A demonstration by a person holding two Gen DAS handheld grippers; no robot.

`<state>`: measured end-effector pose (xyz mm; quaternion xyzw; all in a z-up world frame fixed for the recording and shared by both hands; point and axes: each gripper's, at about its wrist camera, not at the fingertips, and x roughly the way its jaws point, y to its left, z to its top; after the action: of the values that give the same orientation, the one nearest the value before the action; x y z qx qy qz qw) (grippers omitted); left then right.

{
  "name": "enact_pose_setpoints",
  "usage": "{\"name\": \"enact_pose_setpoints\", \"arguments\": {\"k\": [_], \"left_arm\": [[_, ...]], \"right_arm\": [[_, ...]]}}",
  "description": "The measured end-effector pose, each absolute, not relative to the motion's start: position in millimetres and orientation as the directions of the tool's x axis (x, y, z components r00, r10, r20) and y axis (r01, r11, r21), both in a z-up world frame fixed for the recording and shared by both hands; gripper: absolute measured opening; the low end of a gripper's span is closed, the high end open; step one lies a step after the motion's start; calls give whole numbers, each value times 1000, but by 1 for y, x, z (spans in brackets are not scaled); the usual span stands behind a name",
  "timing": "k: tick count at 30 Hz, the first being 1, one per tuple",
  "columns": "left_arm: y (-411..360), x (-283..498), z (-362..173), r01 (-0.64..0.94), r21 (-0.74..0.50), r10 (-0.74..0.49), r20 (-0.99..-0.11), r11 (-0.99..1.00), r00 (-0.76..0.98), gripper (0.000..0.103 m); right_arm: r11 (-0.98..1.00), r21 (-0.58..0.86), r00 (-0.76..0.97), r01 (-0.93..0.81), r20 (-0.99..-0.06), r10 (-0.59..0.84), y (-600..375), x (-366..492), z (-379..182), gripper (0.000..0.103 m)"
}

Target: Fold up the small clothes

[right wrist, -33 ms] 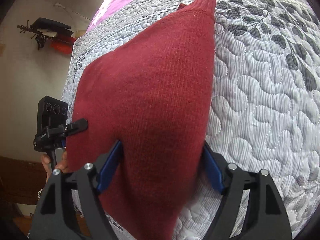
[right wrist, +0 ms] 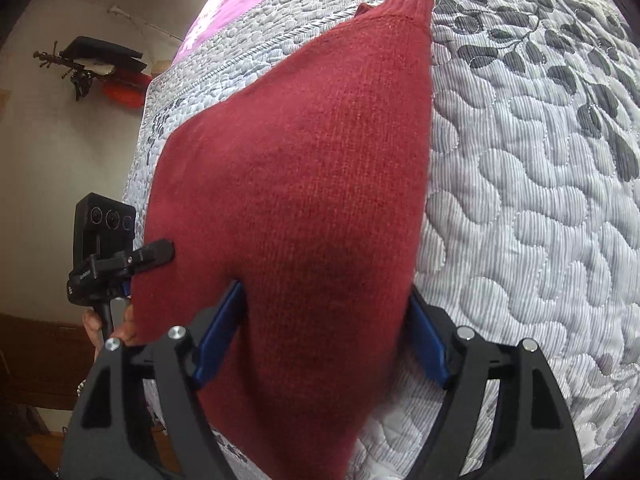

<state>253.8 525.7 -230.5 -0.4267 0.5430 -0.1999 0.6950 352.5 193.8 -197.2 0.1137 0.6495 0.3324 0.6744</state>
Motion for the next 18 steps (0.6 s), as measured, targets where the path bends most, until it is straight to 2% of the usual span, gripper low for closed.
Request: {"name": "enact_pose_setpoints", "arguments": {"k": [2,4,5,6,9,18], "left_arm": [[523,251,-230,-183,-805,-739,-592,564,322,42],[524,248,-234,-192,-816,-745,-576,545,337,31],[526,247,-237,-200,-826,-750,-563,528,347,29],[527,245,-239,-212,-836,-753,-549,507,362,28],[522,237,-229,-201,-838,-739,-543,507,400,25],[471,214,-186,-136,-861,-770,-500,490,397,23]], "right_arm": [[752,587,-69,-300,-799,597,196,355,-199,71],[747,591,-65,-304,-795,603,195,353,-197,61],[742,593,-57,-312,-791,609,195,351,-195,53],[736,597,-47,-321,-786,617,192,349,-190,47],[729,593,-21,-344,-780,625,187,341,-174,41],[731,584,-13,-352,-784,620,141,309,-131,39]]}}
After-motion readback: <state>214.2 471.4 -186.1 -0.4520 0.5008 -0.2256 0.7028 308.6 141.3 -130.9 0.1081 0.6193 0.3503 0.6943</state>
